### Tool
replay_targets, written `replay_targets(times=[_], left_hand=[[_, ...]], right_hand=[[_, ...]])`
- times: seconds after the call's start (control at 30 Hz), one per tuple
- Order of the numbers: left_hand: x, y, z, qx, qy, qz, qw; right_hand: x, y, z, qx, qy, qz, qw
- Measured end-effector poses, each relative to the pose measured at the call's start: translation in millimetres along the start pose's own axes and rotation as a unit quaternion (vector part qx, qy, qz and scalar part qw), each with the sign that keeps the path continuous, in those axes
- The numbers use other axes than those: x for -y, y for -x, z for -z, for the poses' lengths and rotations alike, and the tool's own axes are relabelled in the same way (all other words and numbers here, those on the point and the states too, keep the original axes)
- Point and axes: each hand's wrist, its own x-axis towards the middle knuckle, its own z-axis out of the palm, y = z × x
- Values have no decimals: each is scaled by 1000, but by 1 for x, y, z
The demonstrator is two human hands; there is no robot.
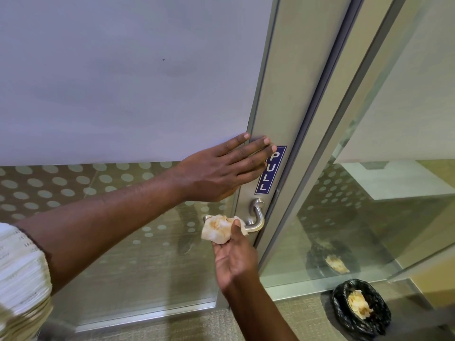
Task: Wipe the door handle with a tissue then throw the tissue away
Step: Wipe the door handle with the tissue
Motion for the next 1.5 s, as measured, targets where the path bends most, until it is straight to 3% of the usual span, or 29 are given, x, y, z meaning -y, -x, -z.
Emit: replay_targets(times=[0.13,0.3,0.47,0.73,0.87,0.93,1.0,1.03,1.13,1.17,1.3,1.5], left_hand=[[0,0,1,-5,4,3,1000],[0,0,3,-8,0,5,1000],[0,-1,4,-5,4,5,1000],[1,0,5,3,5,1,1000],[1,0,5,6,11,2,1000],[0,0,5,6,13,2,1000],[0,0,5,7,15,1,1000],[0,0,5,5,17,2,1000],[1,0,5,1,20,4,1000],[1,0,4,-1,20,3,1000],[0,0,3,-3,20,1,1000],[-1,0,3,-9,27,5,1000]], right_hand=[[-24,2,-9,-7,3,31,999],[-31,6,-19,-6,15,-17,1000],[1,9,-5,20,124,-74,989],[63,-11,15,5,237,-96,967],[85,-27,15,0,323,-50,945],[94,-30,9,-26,410,0,912],[99,-33,1,-57,529,67,844],[100,-33,-3,-70,600,98,791],[99,-27,-19,-77,804,135,574],[98,-25,-22,-81,824,144,543],[92,-23,-24,-123,828,195,511],[92,-16,-31,-149,756,399,497]])
